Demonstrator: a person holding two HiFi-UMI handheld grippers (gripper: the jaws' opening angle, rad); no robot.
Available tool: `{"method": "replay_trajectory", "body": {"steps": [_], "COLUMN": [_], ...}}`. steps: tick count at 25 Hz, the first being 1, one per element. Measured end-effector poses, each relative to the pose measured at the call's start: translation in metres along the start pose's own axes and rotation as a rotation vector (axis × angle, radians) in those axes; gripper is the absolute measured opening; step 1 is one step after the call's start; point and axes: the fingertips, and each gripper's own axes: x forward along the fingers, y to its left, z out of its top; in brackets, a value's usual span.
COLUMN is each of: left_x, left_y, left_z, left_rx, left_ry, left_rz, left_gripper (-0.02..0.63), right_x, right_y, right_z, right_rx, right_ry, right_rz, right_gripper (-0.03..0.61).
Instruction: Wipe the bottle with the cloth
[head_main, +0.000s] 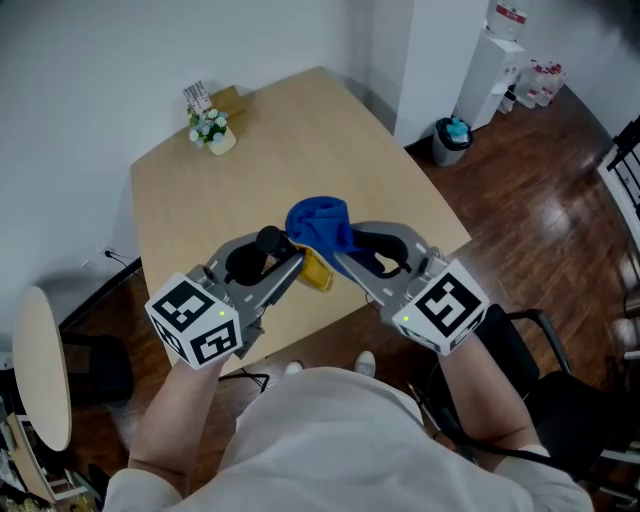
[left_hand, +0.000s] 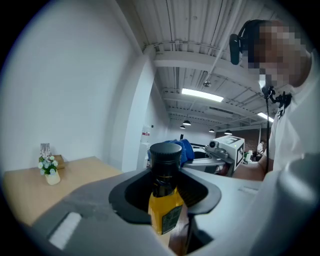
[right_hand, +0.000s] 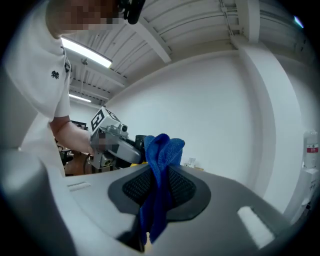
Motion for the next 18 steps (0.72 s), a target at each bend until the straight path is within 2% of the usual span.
{"method": "replay_trajectory", "body": {"steps": [2, 5, 10, 13, 15, 18], "left_x": [0.000, -0.003, -0.014, -0.018, -0.022, -0.026], "left_y": [-0.004, -0.006, -0.004, -0.006, -0.008, -0.012], "left_z": [-0.001, 0.001, 0.010, 0.019, 0.028, 0.040], "left_rx": [-0.001, -0.004, -0.004, 0.000, 0.005, 0.024], "left_ry": [-0.004, -0.014, -0.042, -0.063, -0.079, -0.097], "left_rz": [-0.007, -0.008, -0.007, -0.007, -0.012, -0.018], "left_gripper": [0.152, 0.152, 0.150, 0.150, 0.150, 0.152], "right_x": [0.005, 0.010, 0.019, 0.020, 0.018, 0.024], "right_y": [0.006, 0.008, 0.014, 0.013, 0.016, 0.034], "right_z": [-0.008, -0.036, -0.109, -0.153, -0.166, -0.165], "right_rx": [0.004, 0.074, 0.198, 0.287, 0.327, 0.336], "right_ry": [0.024, 0.068, 0.212, 0.285, 0.307, 0.314], "right_rz": [0.015, 0.016, 0.046, 0.031, 0.026, 0.067], "right_gripper": [0.080, 0.080, 0.080, 0.080, 0.080, 0.080]}}
